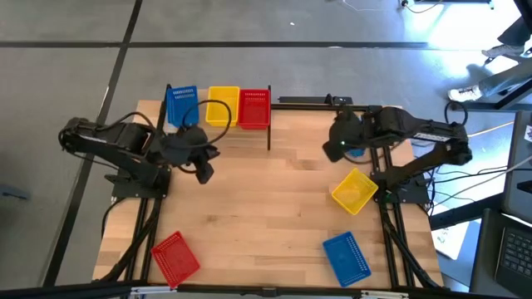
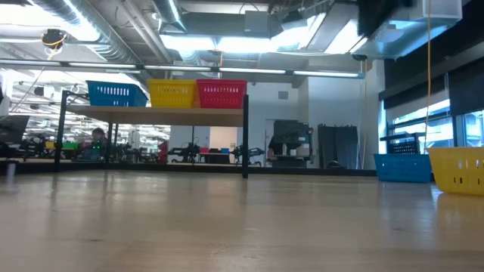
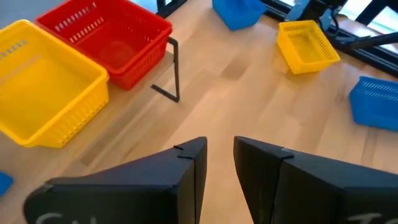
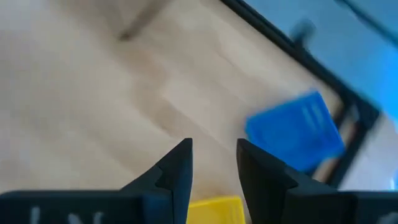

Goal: Stack baskets on shelf by color
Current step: Stack the top blue bin on top of the blue bin on the shelf

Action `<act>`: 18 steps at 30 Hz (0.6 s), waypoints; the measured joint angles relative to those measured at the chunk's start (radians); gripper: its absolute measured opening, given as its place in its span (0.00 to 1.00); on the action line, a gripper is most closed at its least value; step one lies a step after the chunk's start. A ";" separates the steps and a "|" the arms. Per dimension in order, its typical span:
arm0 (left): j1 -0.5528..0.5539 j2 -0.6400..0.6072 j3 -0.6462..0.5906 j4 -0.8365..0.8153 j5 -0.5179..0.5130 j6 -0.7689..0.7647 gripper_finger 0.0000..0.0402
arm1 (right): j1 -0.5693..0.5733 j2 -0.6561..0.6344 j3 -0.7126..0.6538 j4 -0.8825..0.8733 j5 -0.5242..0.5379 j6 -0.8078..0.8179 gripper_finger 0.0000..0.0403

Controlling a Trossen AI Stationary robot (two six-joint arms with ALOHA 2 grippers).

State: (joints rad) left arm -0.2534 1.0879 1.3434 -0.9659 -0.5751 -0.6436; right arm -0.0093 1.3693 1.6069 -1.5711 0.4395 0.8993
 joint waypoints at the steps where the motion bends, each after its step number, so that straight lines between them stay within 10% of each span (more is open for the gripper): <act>1: -0.009 0.001 0.000 0.002 -0.008 -0.003 0.18 | -0.030 -0.015 -0.044 0.001 0.000 0.038 0.30; 8: -0.031 0.001 0.000 0.070 -0.023 -0.009 0.18 | -0.256 -0.032 -0.293 0.092 -0.157 0.074 0.30; 18: -0.031 0.001 0.000 0.094 -0.024 -0.027 0.18 | -0.453 0.005 -0.570 0.459 -0.332 -0.337 0.30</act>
State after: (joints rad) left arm -0.2844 1.0889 1.3434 -0.8719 -0.5991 -0.6710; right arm -0.4620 1.3746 1.0370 -1.1121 0.1070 0.5620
